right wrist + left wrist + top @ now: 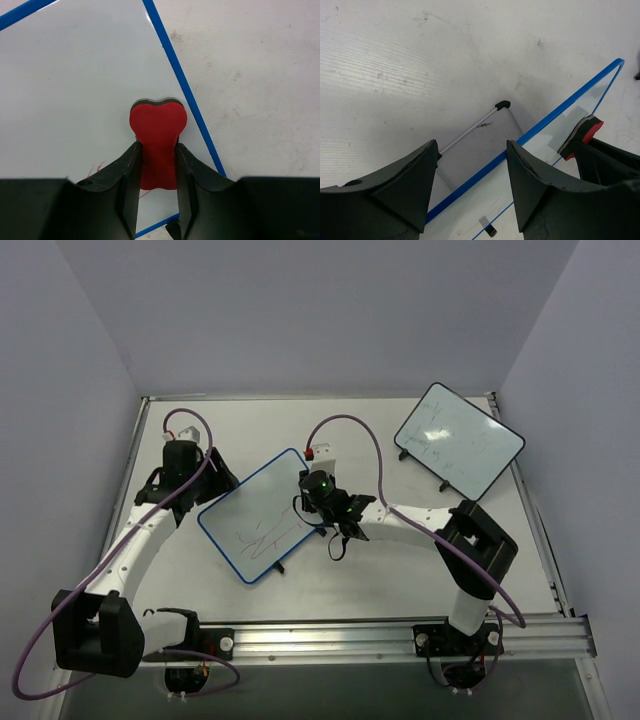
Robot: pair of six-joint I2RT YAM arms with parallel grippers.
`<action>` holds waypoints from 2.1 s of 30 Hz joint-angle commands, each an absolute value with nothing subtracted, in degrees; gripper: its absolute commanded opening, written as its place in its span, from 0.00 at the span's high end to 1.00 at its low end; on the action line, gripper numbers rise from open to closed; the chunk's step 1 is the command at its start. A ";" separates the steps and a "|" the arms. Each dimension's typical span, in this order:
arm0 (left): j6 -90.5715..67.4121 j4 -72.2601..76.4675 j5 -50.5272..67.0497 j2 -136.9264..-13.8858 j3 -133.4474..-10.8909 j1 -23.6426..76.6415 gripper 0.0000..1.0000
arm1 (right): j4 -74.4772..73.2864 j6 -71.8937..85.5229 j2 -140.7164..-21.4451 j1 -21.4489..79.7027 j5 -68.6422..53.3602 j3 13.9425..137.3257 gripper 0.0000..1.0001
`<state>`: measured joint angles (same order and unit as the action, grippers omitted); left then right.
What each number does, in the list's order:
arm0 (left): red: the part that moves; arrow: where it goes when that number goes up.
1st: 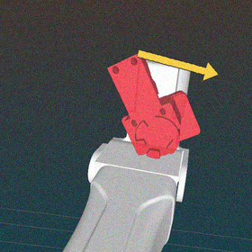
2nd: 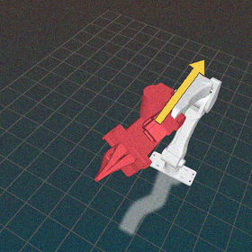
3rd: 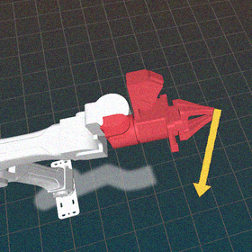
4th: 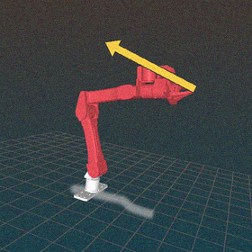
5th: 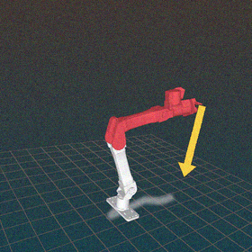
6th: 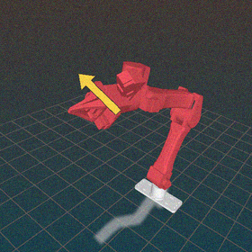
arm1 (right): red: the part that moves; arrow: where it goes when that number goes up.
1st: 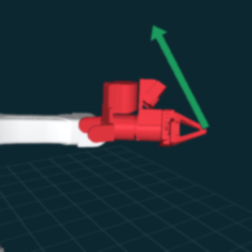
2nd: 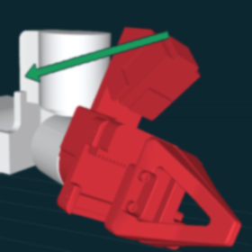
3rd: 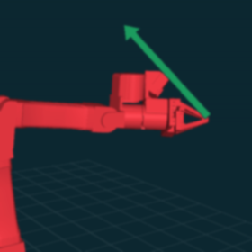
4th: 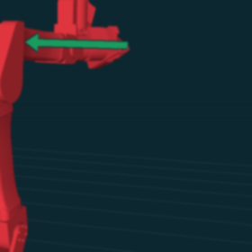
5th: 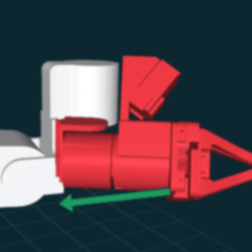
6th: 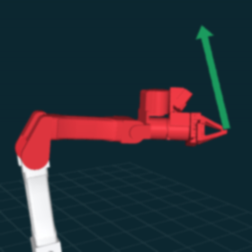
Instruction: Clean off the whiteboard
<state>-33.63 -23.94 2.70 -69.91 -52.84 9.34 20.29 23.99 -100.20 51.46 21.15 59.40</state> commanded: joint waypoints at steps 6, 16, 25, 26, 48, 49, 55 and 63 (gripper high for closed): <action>-32.96 -23.64 4.04 -69.35 -53.09 10.37 0.34 | 23.73 24.96 -99.58 53.96 22.41 58.45 1.00; -32.96 -23.82 3.69 -69.00 -53.00 10.63 0.34 | 26.72 25.75 -103.27 61.79 23.20 60.47 1.00; -33.05 -23.64 3.69 -69.17 -52.82 10.81 0.34 | 27.16 26.63 -100.55 57.22 24.96 55.64 1.00; -33.05 -23.64 3.69 -69.17 -52.82 10.72 0.34 | 27.07 26.72 -99.68 56.52 25.22 55.03 1.00; -33.22 -23.38 3.78 -69.78 -53.00 10.81 0.34 | 29.26 27.33 -100.98 57.38 25.49 53.43 1.00; -33.14 -23.47 3.78 -69.70 -53.00 10.72 0.34 | 29.53 27.33 -102.12 58.78 25.49 53.79 1.00; -33.13 -23.38 3.78 -69.78 -52.91 10.72 0.34 | 32.08 28.30 -105.29 63.01 25.75 55.11 1.00; -33.13 -23.47 3.60 -69.61 -52.82 10.72 0.34 | 34.36 29.35 -103.01 60.91 27.95 51.16 1.00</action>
